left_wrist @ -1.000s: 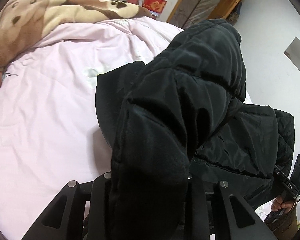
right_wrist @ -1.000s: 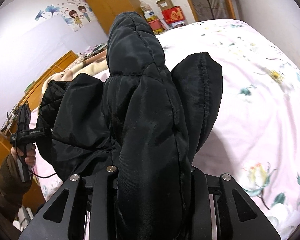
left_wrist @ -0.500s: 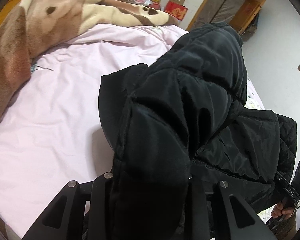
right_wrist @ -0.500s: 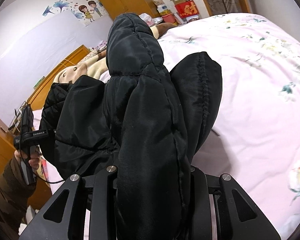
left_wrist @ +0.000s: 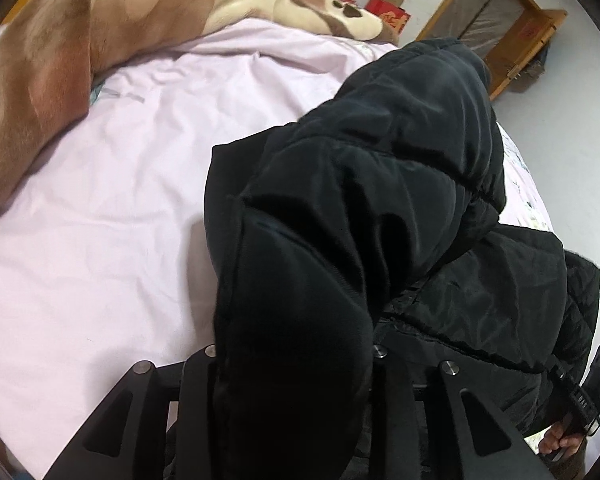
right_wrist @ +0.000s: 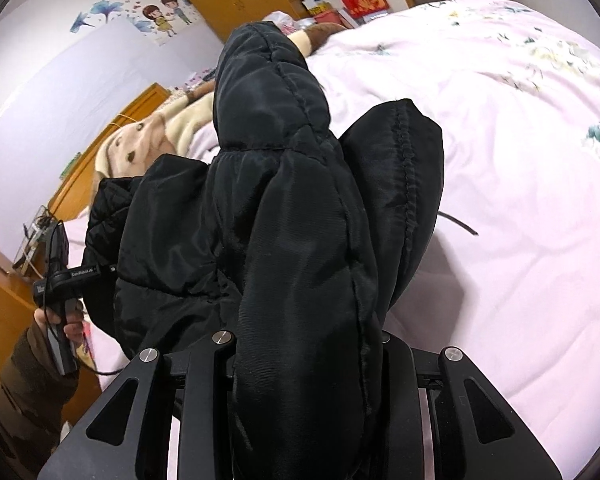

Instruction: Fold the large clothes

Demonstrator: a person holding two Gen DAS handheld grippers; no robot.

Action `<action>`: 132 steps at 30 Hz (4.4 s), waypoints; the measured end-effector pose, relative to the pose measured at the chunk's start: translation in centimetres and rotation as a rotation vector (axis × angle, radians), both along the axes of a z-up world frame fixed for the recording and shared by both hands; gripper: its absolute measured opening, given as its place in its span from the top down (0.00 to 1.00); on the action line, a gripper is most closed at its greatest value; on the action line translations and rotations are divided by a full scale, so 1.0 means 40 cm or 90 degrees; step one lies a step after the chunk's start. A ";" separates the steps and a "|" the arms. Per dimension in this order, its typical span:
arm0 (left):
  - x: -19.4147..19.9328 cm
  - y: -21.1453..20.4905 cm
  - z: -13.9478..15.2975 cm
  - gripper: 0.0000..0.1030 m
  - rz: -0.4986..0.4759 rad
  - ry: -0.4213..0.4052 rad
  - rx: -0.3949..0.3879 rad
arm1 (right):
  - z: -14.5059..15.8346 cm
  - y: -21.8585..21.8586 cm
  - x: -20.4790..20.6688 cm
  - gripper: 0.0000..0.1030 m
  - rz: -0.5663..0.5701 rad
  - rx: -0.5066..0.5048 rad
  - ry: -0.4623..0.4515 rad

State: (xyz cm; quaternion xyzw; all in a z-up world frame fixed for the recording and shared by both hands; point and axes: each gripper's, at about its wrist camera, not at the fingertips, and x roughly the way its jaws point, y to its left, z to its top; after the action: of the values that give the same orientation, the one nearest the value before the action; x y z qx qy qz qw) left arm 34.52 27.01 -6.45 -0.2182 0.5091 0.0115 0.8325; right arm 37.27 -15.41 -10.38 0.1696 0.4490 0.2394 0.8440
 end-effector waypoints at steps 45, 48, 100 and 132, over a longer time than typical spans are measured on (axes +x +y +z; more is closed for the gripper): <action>0.165 0.102 0.027 0.32 0.022 0.012 0.060 | 0.100 0.173 0.148 0.26 -0.057 -0.263 -0.007; 0.194 0.113 -0.026 0.31 0.015 0.038 0.067 | 0.058 0.164 0.181 0.26 -0.063 -0.261 0.035; -0.611 -0.287 0.354 0.23 -0.024 -0.183 0.239 | 0.427 0.280 -0.615 0.25 -0.137 -0.284 -0.163; -0.697 -0.319 0.344 0.22 -0.007 -0.196 0.209 | 0.448 0.304 -0.716 0.25 -0.140 -0.292 -0.212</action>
State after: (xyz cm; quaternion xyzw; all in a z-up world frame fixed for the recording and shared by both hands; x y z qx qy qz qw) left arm 6.63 14.24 7.30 -0.0762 0.3683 0.0565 0.9249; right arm 8.64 -3.25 7.56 -0.0198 0.3258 0.0636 0.9431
